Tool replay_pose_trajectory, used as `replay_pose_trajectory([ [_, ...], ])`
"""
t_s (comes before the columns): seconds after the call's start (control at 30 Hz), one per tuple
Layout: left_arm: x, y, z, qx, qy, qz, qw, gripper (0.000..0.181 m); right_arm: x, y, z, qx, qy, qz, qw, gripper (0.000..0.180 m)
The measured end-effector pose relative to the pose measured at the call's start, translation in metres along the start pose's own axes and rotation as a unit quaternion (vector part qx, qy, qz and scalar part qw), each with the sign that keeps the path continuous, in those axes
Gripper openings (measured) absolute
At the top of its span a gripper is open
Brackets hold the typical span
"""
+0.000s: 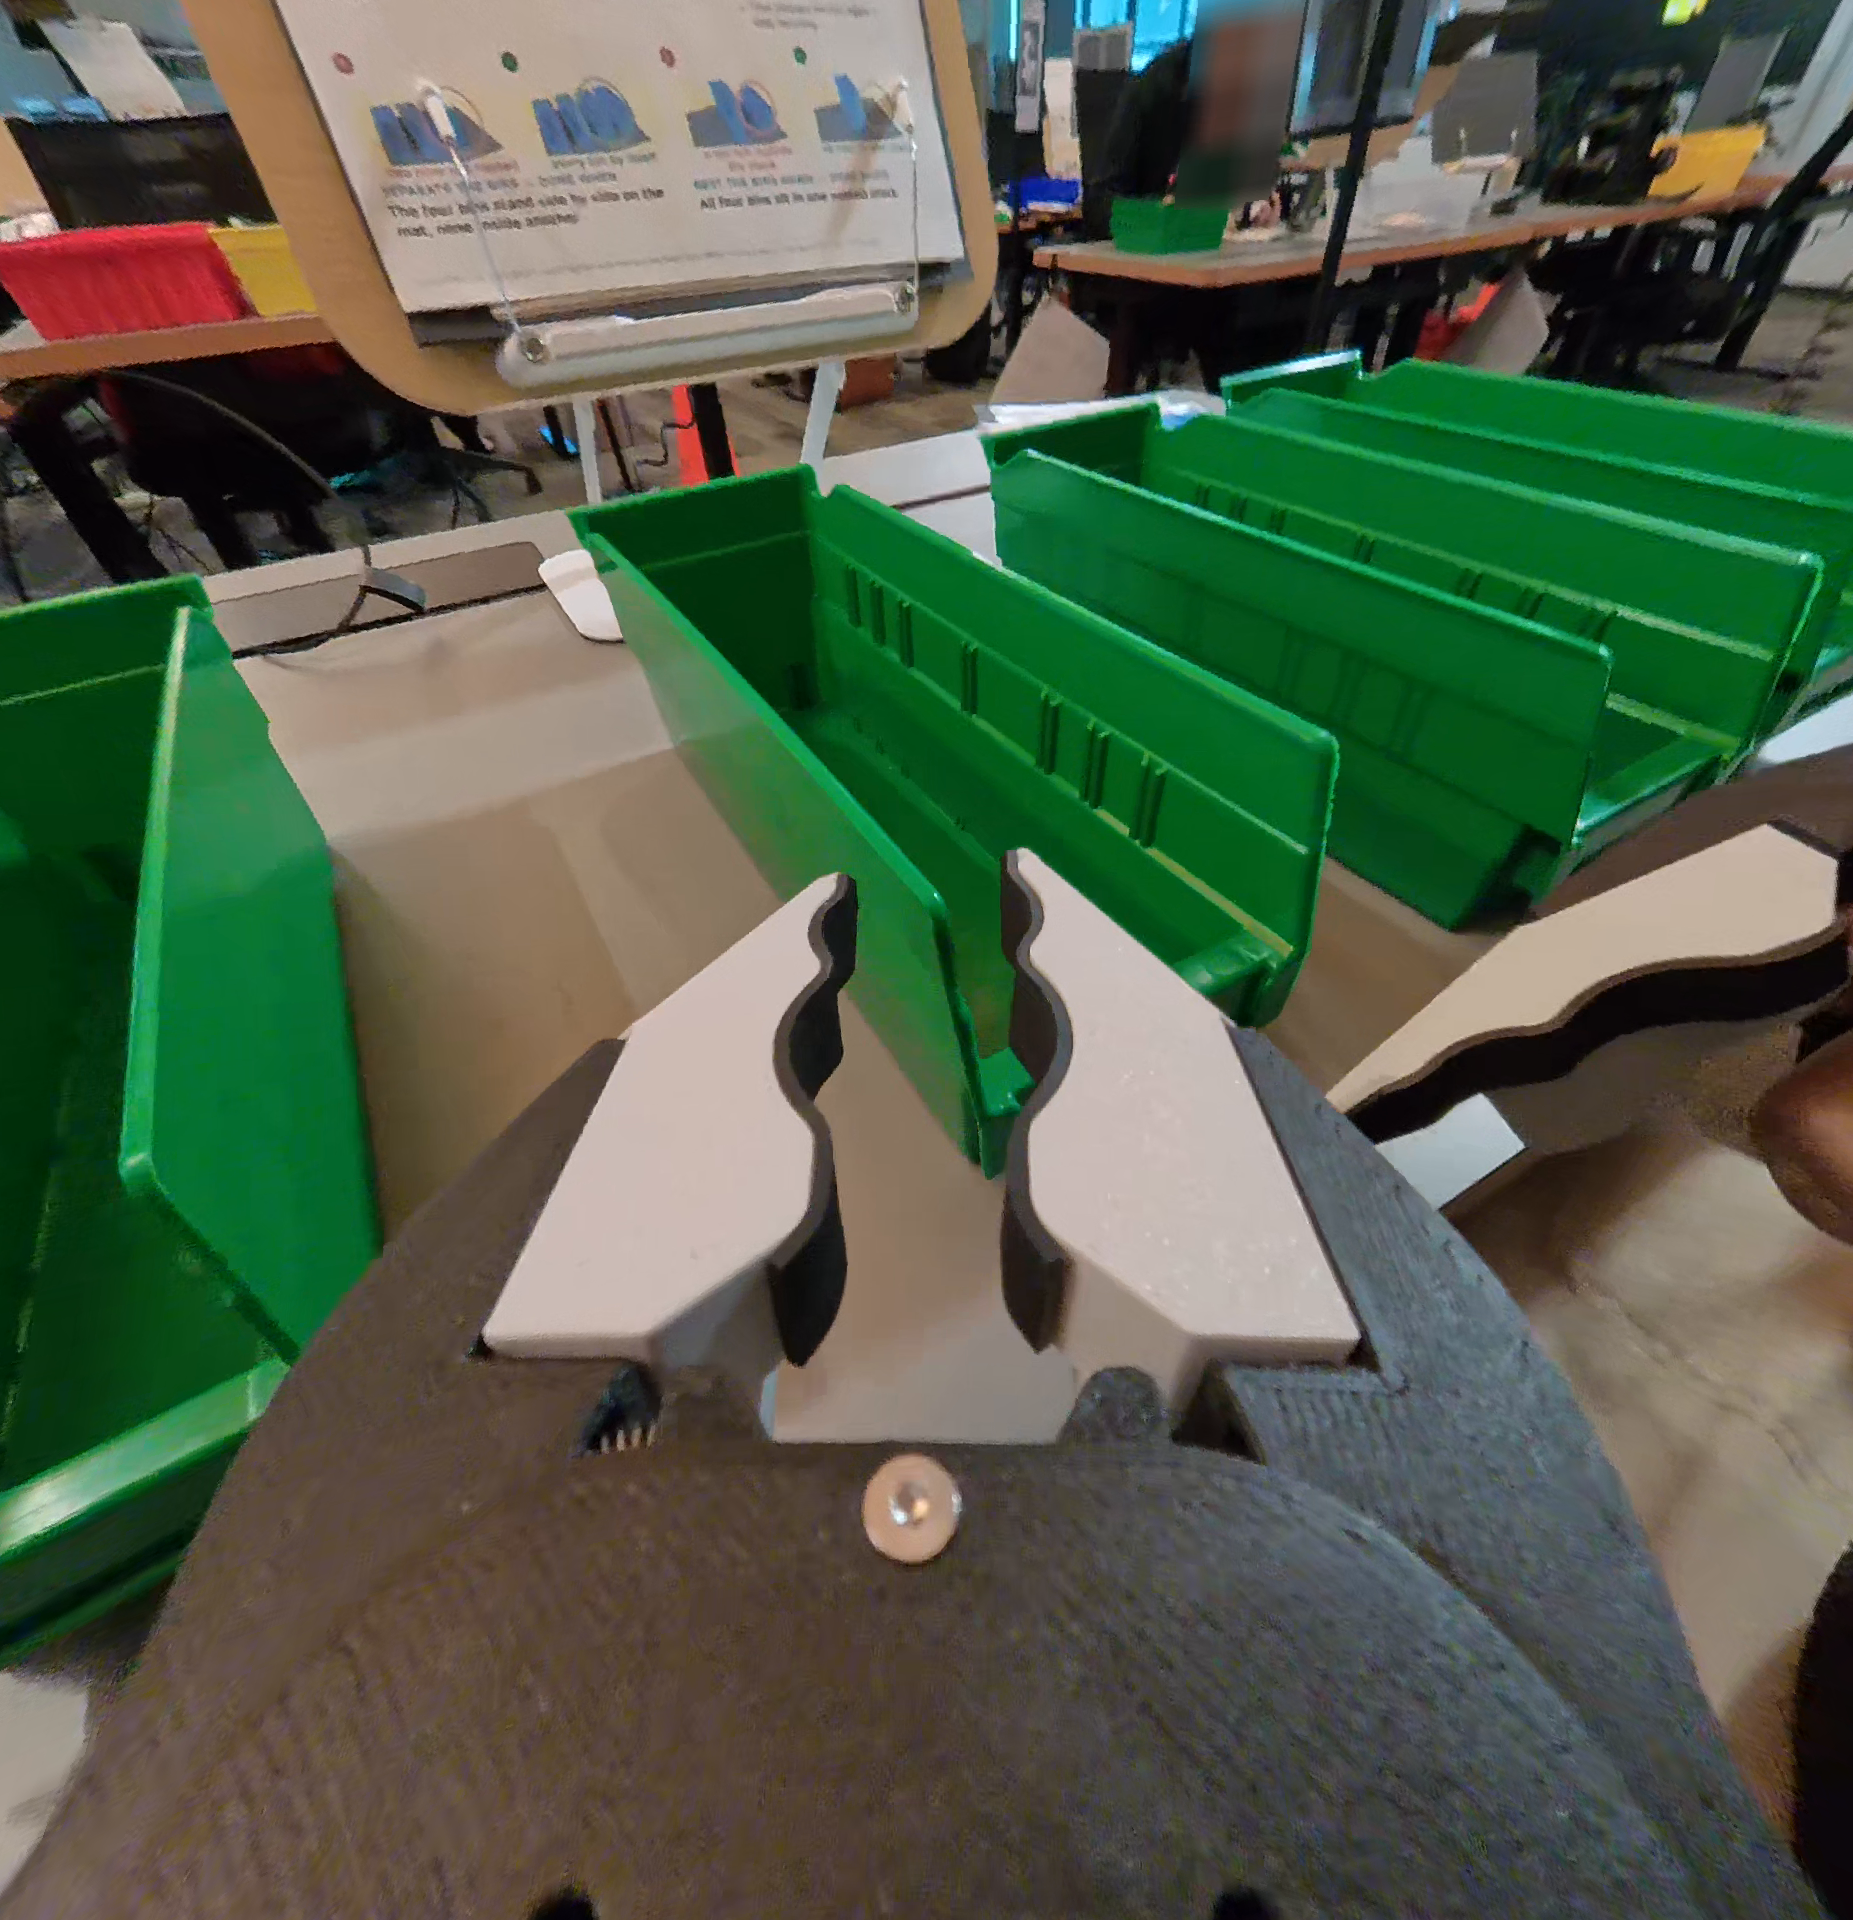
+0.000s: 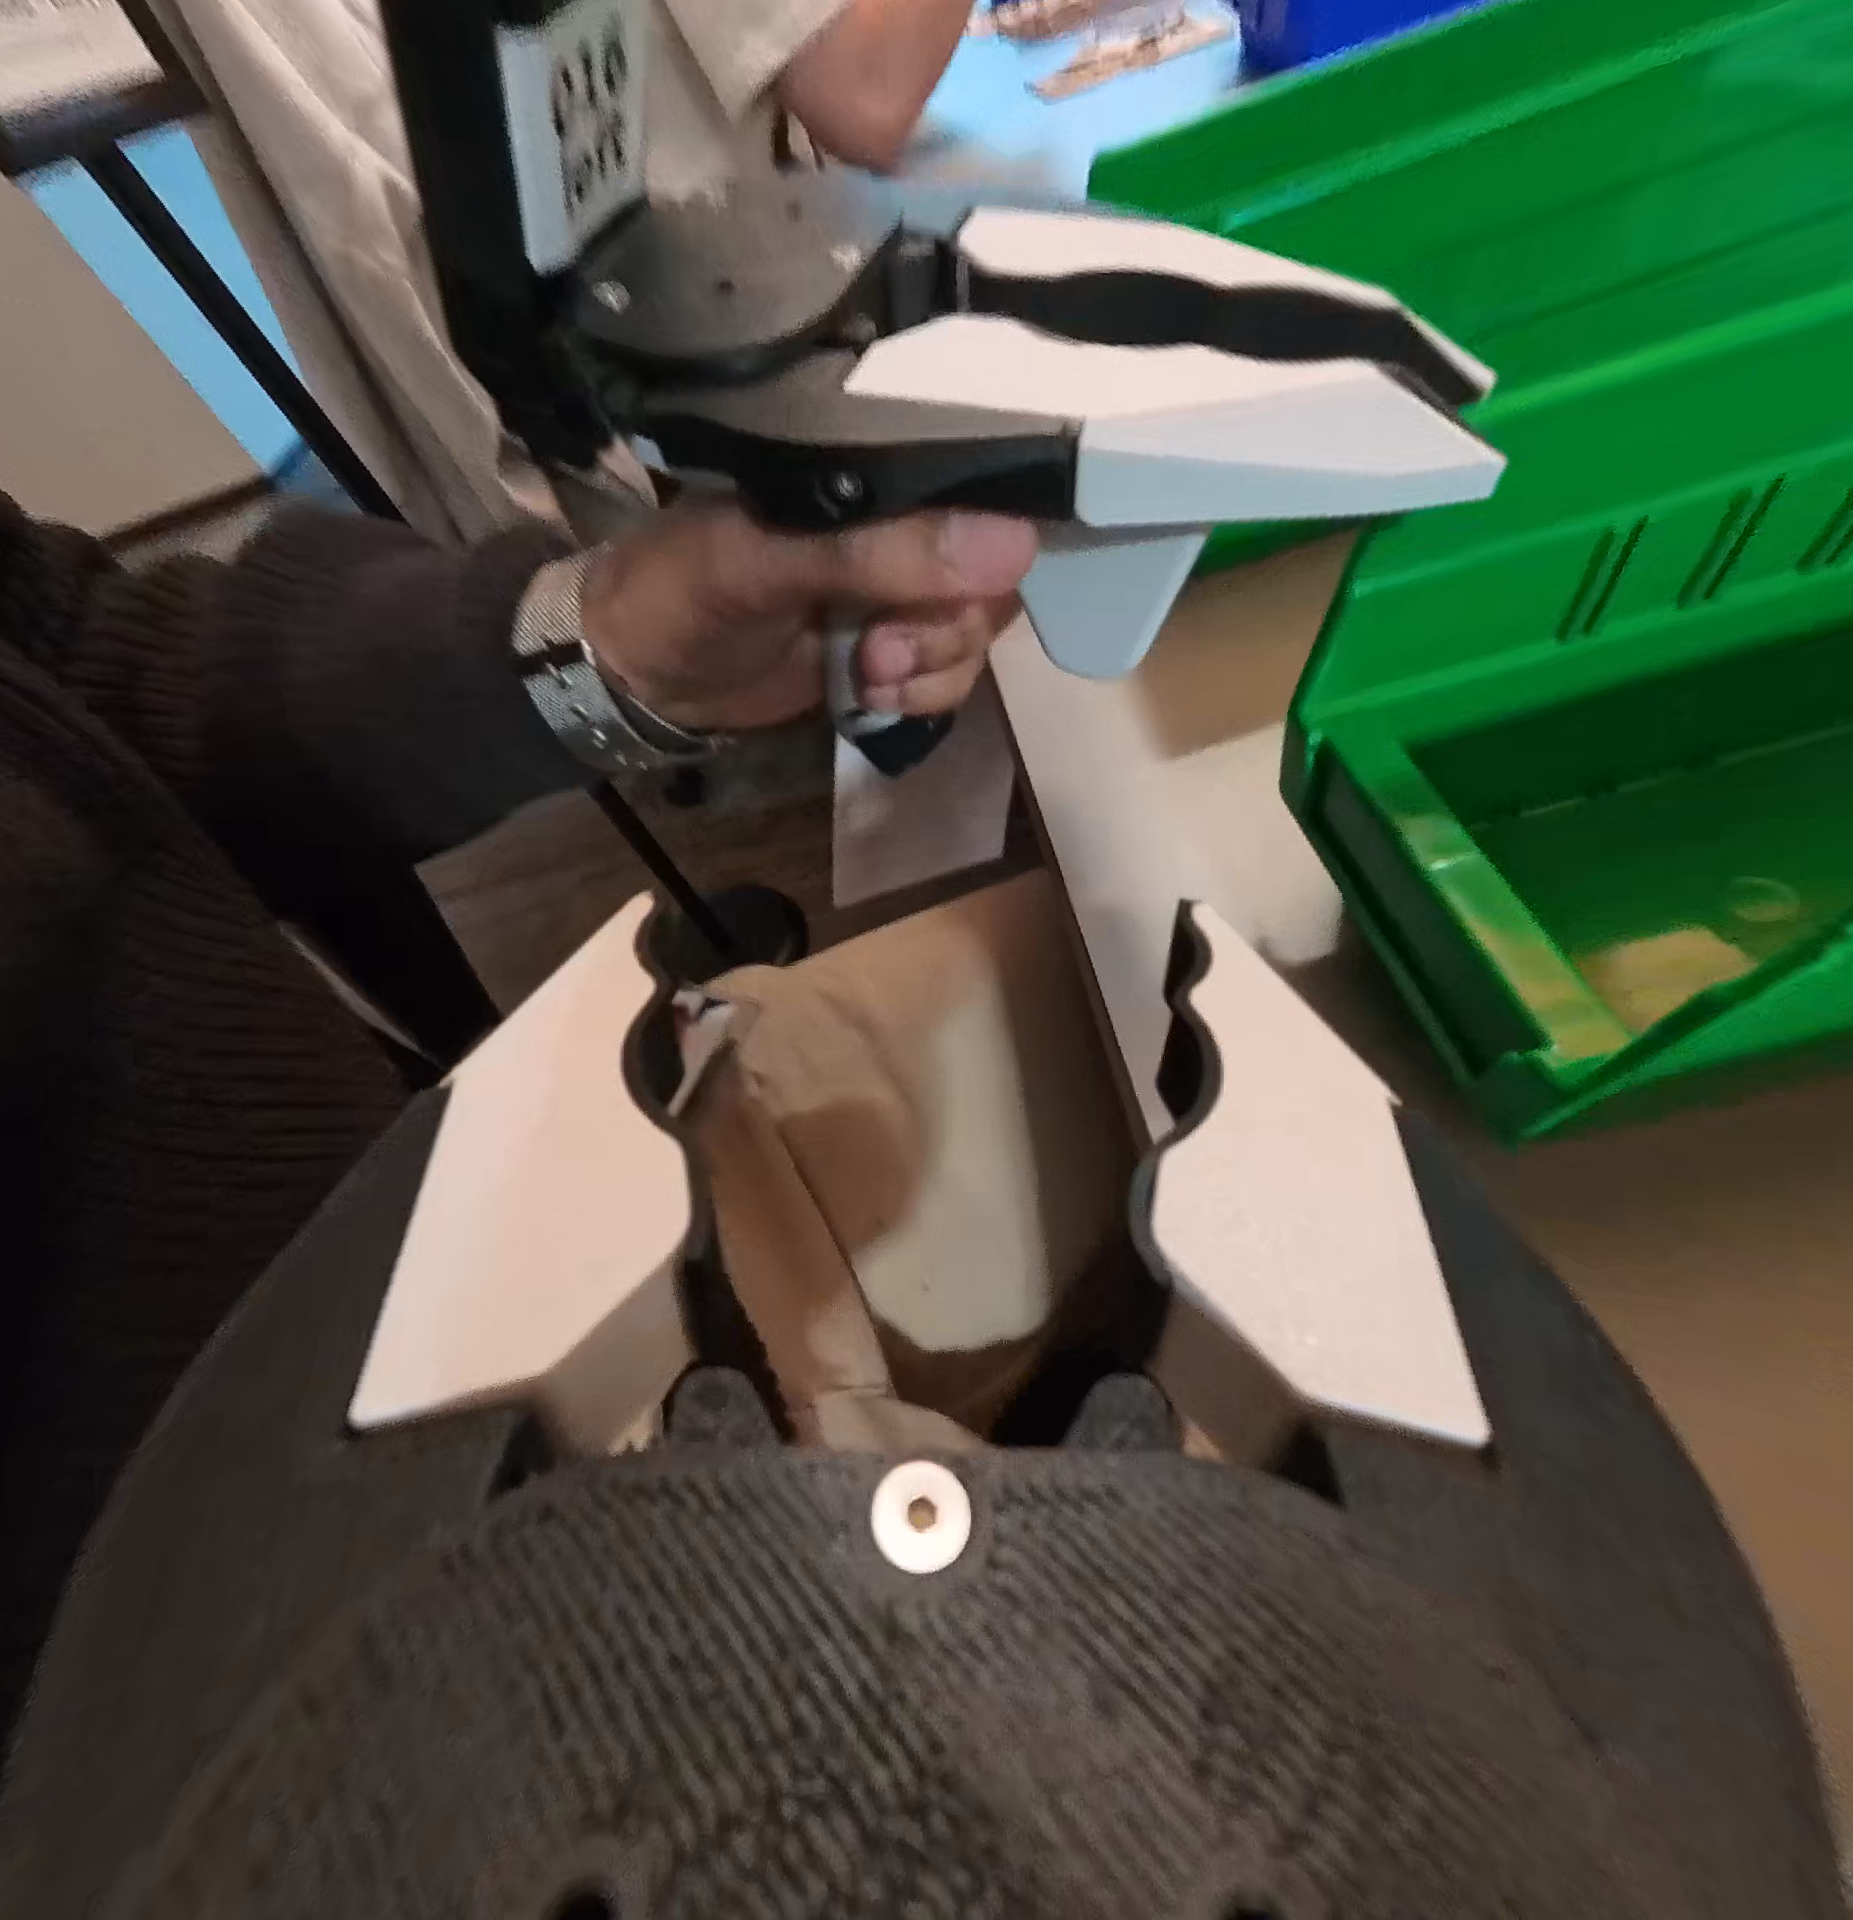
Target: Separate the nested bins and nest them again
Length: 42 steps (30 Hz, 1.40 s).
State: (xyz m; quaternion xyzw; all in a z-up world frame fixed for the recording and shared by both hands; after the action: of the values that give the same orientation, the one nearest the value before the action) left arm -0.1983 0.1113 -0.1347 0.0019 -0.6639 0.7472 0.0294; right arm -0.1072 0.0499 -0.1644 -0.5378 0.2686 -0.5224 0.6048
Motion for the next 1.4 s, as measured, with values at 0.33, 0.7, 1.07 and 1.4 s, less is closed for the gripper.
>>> replay_pose_trajectory([
  [0.33,0.018,-0.045,0.003,-0.140,-0.079,-0.013,0.987,0.050,-0.012,-0.082,0.085,-0.238,0.074,0.023,0.968,0.091],
  [0.7,0.012,-0.047,-0.021,-0.142,-0.062,-0.005,0.988,0.046,-0.128,-0.050,0.320,-0.140,0.603,0.137,0.773,0.143],
  [1.07,0.022,-0.037,-0.020,-0.121,-0.074,0.008,0.990,0.045,-0.178,0.022,0.326,-0.037,0.623,-0.016,0.781,0.143],
  [1.4,0.036,-0.029,-0.002,-0.109,-0.102,0.023,0.989,0.042,-0.196,0.024,0.317,-0.050,0.585,-0.075,0.806,0.135],
])
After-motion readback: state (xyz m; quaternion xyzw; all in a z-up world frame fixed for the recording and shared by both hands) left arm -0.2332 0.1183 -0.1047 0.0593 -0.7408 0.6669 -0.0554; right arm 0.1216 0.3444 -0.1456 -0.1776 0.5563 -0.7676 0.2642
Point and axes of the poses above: each gripper's, where its closed fingertips meet, z back along the fingers, y out of its underside, x = y × z across the jaws, the point moved 2 cm from there along z, back along the fingers, and after that the axes turned 5 degrees about -x, right-handed, at the moved point
